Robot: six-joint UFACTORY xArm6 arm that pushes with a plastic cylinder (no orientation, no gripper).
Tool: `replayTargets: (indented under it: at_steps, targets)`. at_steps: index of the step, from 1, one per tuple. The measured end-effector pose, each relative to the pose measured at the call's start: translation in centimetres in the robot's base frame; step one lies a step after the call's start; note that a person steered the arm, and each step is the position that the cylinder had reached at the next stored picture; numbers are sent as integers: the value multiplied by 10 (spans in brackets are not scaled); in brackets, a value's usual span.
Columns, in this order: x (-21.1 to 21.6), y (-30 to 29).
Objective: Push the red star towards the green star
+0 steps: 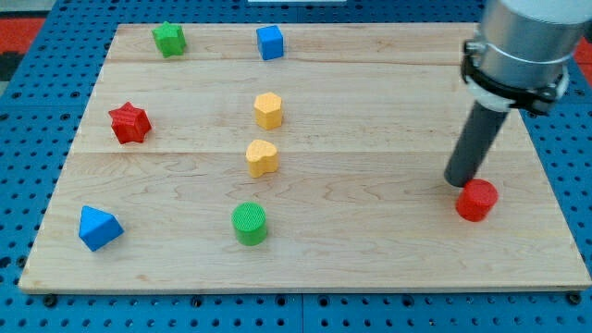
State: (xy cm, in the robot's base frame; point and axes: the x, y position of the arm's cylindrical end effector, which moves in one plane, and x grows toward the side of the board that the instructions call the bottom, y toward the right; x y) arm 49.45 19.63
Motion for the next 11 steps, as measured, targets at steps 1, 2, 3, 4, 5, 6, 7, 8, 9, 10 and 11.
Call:
replayTargets:
  at_steps: [1, 2, 3, 4, 5, 6, 7, 8, 9, 10, 11]
  targets:
    - [17, -2]
    - [14, -1]
    - [39, 1]
    - [48, -4]
    - [8, -54]
    - [-10, -149]
    - [6, -192]
    - [17, -231]
    - [-10, -311]
    - [-33, -395]
    - [-53, -423]
